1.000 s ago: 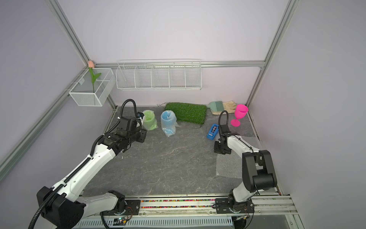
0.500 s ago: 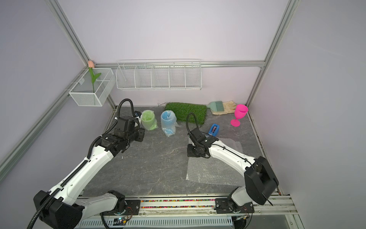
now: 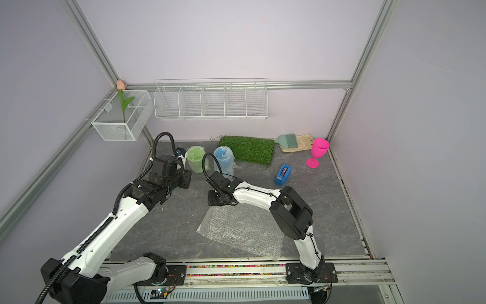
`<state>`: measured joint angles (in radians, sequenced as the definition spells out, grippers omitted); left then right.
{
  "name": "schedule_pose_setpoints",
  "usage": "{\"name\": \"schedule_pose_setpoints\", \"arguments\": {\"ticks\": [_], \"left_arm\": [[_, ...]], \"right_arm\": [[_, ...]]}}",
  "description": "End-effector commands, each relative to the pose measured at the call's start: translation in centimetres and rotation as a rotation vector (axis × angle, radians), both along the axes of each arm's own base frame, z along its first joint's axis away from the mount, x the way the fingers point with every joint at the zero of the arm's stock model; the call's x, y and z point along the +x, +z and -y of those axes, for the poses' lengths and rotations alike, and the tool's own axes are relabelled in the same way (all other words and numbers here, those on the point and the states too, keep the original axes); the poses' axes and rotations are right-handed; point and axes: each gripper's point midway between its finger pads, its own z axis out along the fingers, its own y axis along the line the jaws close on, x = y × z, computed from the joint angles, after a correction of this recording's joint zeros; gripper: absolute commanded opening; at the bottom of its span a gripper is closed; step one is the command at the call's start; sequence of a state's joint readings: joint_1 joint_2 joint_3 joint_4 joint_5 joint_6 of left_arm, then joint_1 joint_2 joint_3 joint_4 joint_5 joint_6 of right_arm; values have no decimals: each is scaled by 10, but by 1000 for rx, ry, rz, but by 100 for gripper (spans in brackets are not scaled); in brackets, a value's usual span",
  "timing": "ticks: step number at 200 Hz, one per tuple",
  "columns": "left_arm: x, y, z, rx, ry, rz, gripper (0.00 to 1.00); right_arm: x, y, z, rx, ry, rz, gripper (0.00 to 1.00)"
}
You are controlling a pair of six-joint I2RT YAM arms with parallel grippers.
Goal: Wrap wine glasses in bubble wrap
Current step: Move the bubble wrap to the center of the board.
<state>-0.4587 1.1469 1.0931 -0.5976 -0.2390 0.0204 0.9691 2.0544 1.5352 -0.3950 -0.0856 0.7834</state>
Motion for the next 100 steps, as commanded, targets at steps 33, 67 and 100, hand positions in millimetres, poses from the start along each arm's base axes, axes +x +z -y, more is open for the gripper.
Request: {"name": "schedule_pose_setpoints", "arguments": {"ticks": [33,67,100], "left_arm": [[0,10,-3,-13,9,40,49],[1,8,-1,-17,6,30,49],[3,6,1,-17,2,23,49]], "right_arm": [[-58,-25,-4,-109,296,-69,7],[-62,-38,34,-237,358,-54,7],[-56,-40,39,-233,409,-48,7]]}}
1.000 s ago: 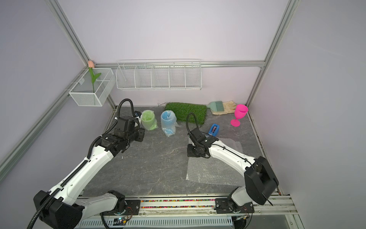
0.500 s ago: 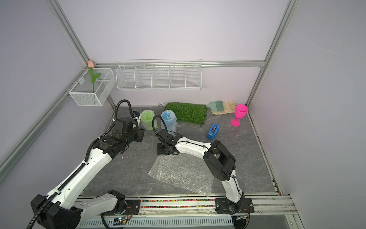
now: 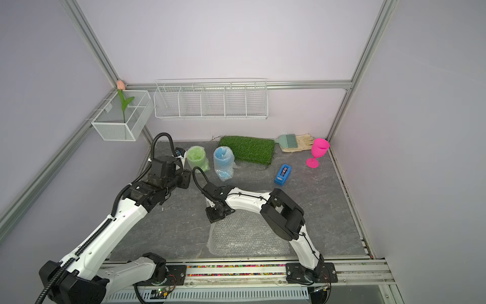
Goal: Wrap wine glasses in bubble wrap
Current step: Move the bubble wrap to the center of the board.
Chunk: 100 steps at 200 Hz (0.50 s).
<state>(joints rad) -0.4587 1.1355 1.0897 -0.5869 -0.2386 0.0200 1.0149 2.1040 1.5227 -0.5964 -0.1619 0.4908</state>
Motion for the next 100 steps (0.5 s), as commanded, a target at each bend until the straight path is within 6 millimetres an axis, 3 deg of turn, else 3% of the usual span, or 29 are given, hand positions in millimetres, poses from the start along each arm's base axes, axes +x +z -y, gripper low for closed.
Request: {"name": "schedule_pose_setpoints", "arguments": {"ticks": [1,49,100], "left_arm": [[4,2,1,-8,2,6,49],[4,-1,1,-8,4,1,49],[5,-3,1,-5,8,-4,49]], "right_arm": [[3,6,15,-30,75,15,7],[14,0,14,-51,86,48,7],[1,5,-23,-37,216,75,9]]}}
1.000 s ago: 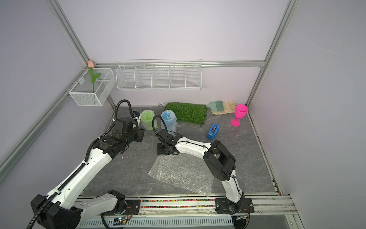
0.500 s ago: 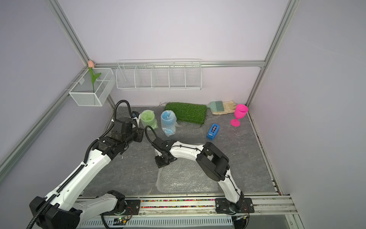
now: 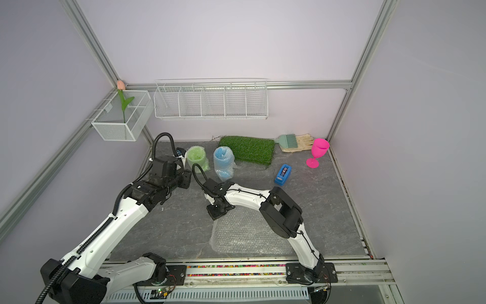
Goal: Wrap wine glasses in bubble wrap
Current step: Move the bubble wrap to the center of the board.
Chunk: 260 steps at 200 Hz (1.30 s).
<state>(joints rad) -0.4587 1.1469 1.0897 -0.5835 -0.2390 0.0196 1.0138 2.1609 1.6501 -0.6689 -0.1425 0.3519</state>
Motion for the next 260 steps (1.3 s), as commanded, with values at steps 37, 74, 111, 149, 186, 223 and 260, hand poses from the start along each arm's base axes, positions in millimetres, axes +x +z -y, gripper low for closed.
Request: {"name": "schedule_pose_setpoints", "arguments": {"ticks": [37,74,111,149,186,223,260], "left_arm": [[3,-2,1,-3,6,-3,49],[4,-1,1,-1,7,-2,49],[4,-1,0,-3,11,0,49],[3,2,2,-24,7,5,49],[0,10,11,-81,-15,-18,50],[-12,6,33,-190,-91,-115,49],[-23,-7,47,-298,-118,-175,49]], "right_arm": [[-4,-9,7,-107,89,59,10],[-2,-4,18,-117,83,66,12],[3,15,6,-42,53,69,36],[6,64,-1,132,-4,42,65],[26,105,41,246,-146,48,73],[65,122,139,230,-389,135,75],[116,142,279,118,-682,333,91]]}}
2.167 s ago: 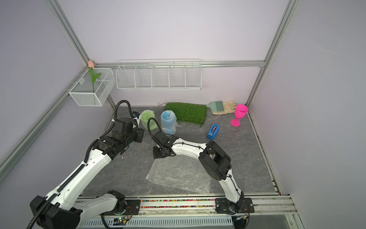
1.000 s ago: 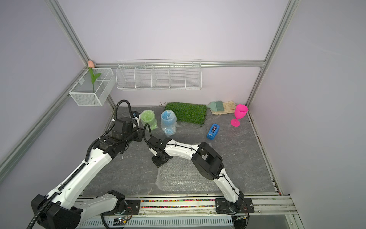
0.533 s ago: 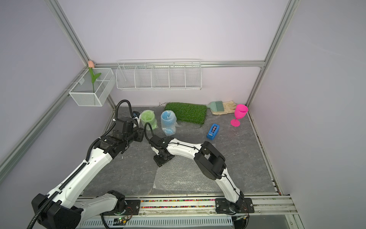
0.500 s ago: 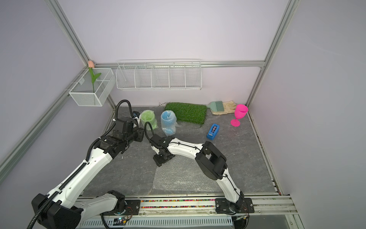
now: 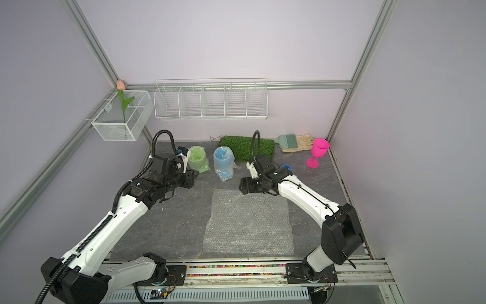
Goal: Wrap wine glasses in bubble wrap
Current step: Move the bubble wrap to the center of the board, then pick up the wine glass at the corner of the board.
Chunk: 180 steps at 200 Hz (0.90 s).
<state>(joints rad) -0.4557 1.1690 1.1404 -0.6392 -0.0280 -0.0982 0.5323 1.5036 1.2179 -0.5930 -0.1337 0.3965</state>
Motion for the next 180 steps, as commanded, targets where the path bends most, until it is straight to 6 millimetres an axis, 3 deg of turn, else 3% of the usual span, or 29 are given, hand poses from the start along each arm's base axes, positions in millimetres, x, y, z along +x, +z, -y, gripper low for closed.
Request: {"name": "schedule_pose_setpoints", "arguments": {"ticks": [1,14,24,38,73,95,115,130,180], "left_arm": [[-11,-9,14,-104,-27,-70,49],[-13,-14,15,-118,-22,-79,49],[-13,-16,14,-117,-16,-83,50],[-14,-19,12,-109,-11,-87,55],[-12,-18,3,-57,8,-68,68],[-9,-16,-5,1,23,-39,73],[-4,-18,-14,62,48,-19,92],[-2,-21,-19,102,58,-10,100],[3,-33,-20,123,63,-5,99]], "right_arm": [[22,11,82,-107,-192,90,91],[38,17,131,-131,-311,143,100],[49,22,166,-139,-387,176,89],[63,29,209,-159,-491,221,89],[100,43,279,-180,-604,333,89],[126,42,319,-205,-666,390,89],[150,38,340,-171,-671,450,89],[164,37,349,-147,-659,505,89],[203,27,345,-134,-526,619,89]]}}
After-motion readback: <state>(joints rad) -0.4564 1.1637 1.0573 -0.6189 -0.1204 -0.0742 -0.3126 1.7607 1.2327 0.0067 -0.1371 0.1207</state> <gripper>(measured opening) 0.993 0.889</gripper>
